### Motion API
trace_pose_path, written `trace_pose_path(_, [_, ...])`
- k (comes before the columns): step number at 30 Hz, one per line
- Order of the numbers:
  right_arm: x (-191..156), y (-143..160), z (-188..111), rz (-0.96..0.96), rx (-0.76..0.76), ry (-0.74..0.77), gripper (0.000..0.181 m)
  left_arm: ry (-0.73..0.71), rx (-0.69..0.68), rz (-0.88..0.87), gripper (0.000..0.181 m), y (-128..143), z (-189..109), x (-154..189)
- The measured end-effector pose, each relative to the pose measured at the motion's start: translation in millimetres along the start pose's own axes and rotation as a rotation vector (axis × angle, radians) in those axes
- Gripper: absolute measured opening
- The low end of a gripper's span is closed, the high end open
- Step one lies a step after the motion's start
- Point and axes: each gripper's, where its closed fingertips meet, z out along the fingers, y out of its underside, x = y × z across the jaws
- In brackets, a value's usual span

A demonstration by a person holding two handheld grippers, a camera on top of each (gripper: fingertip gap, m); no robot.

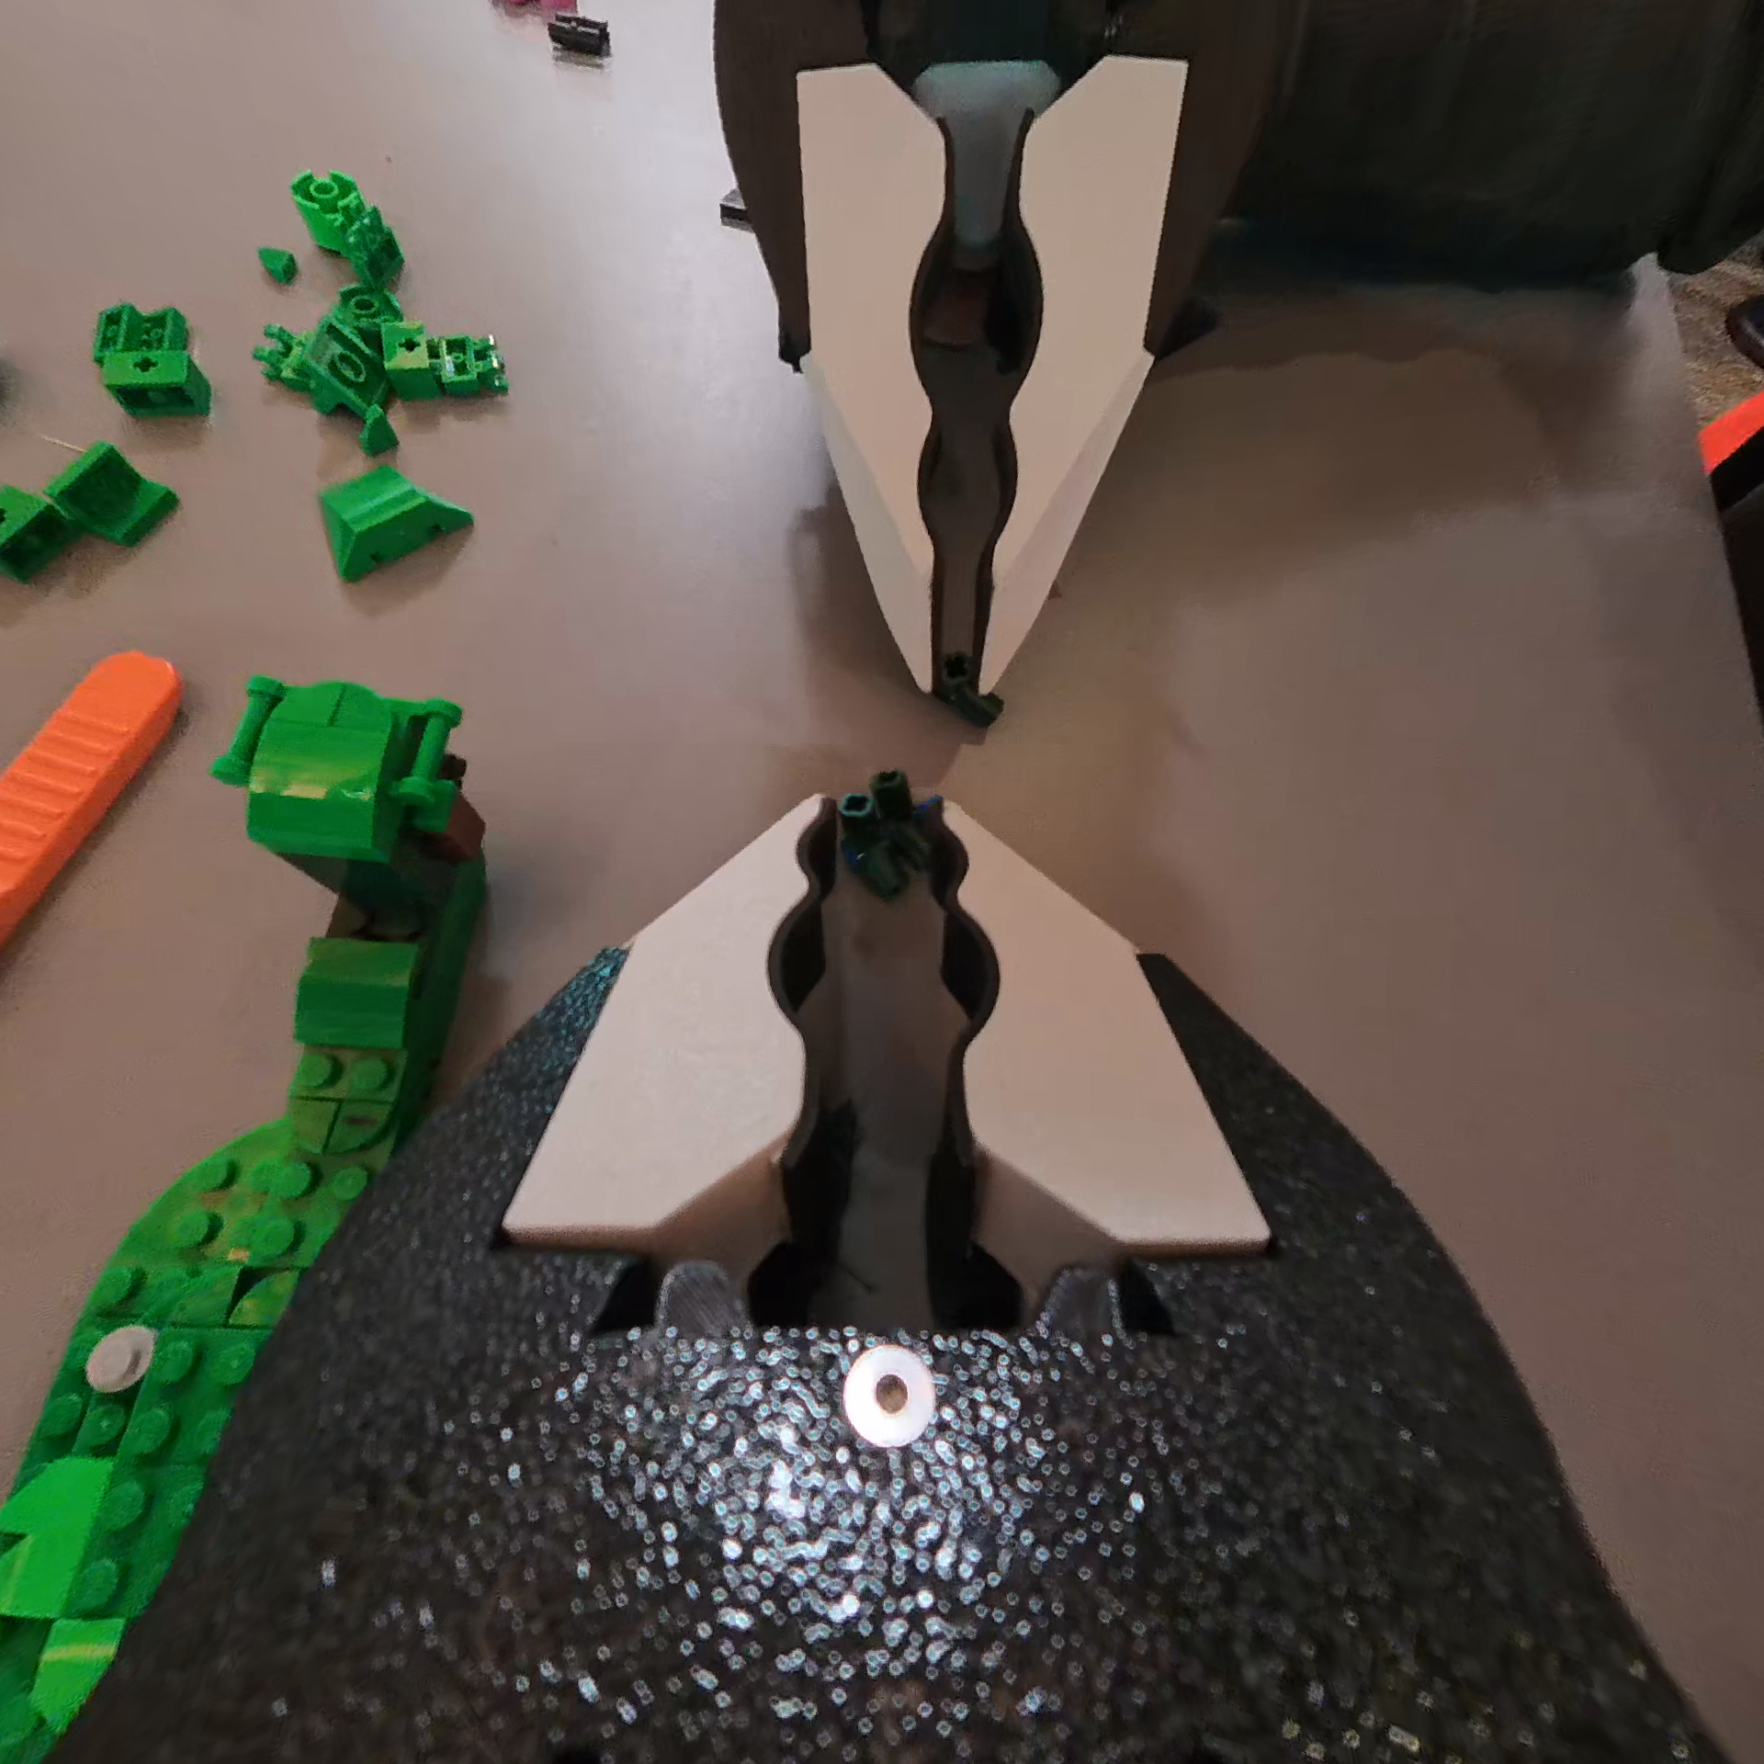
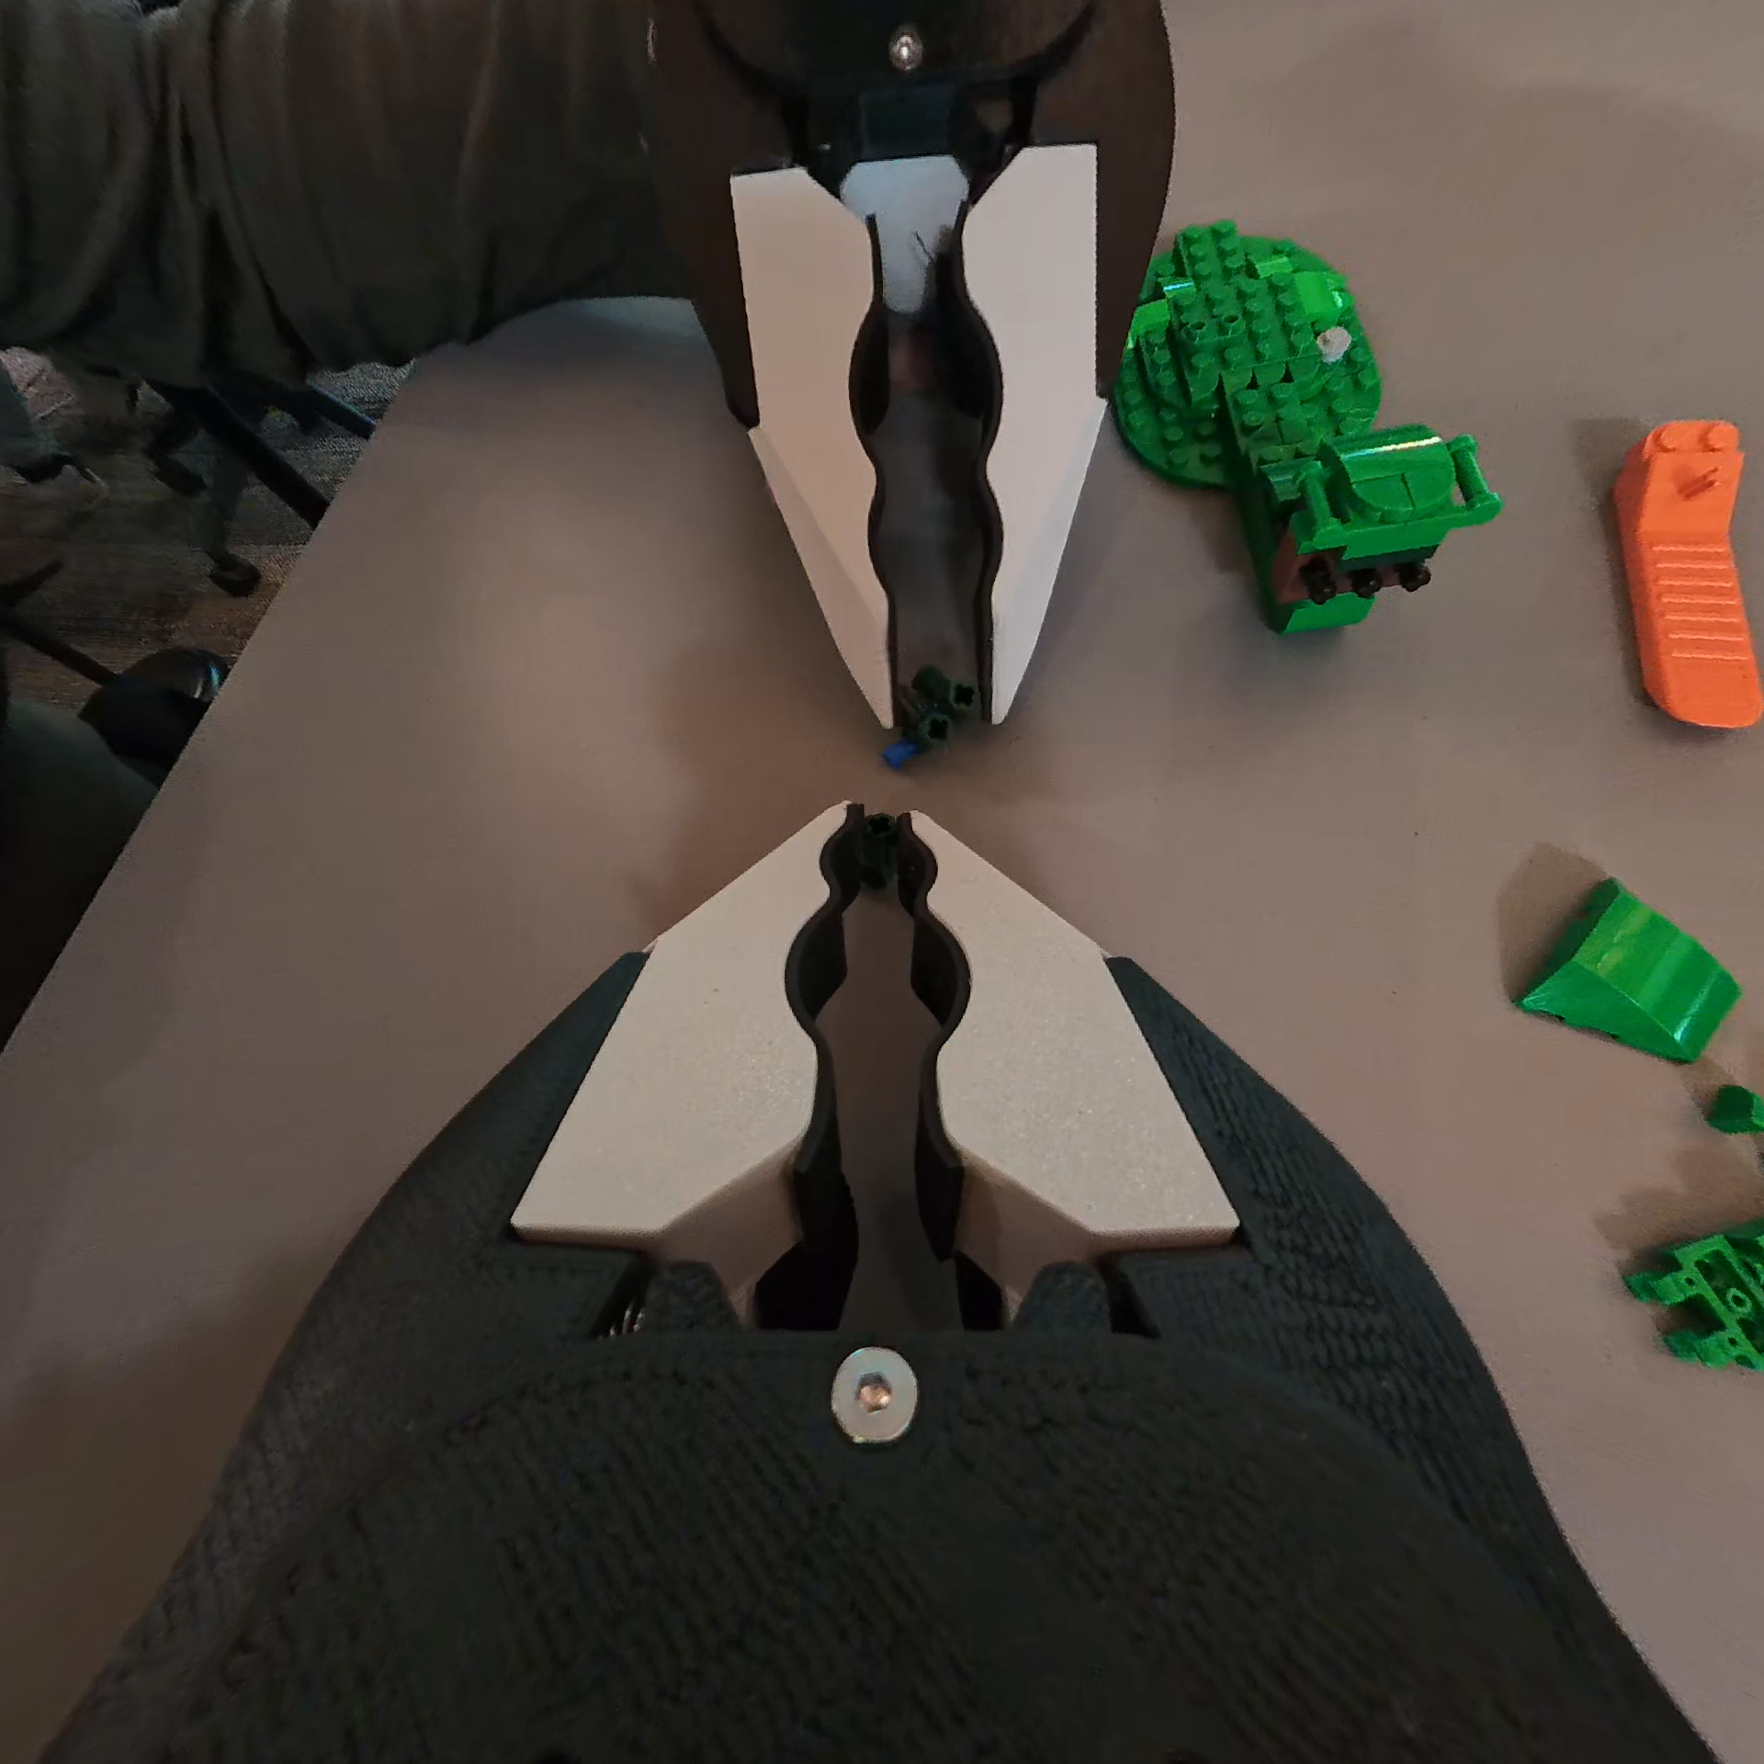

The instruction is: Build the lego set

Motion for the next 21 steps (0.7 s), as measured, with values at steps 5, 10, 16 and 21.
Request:
trace_pose_path(5, [0,0,0,0.001,-0.001,0.000,0.005,-0.060,-0.018,0.064,0.015,2,2,-1])
trace_pose_path(10, [0,0,0,-0.004,0.000,0.000,0.005,-0.081,-0.022,0.092,0.016,3,3,-1])
trace_pose_path(16, [-5,-7,-6,-0.058,0.064,0.003,0.004,-0.112,-0.004,0.131,0.013,0,1,1])
trace_pose_path(21, [-12,-26,-26,-0.299,0.236,0.137,0.004,-0.174,0.257,0.157,0.006,-41,-12,8])
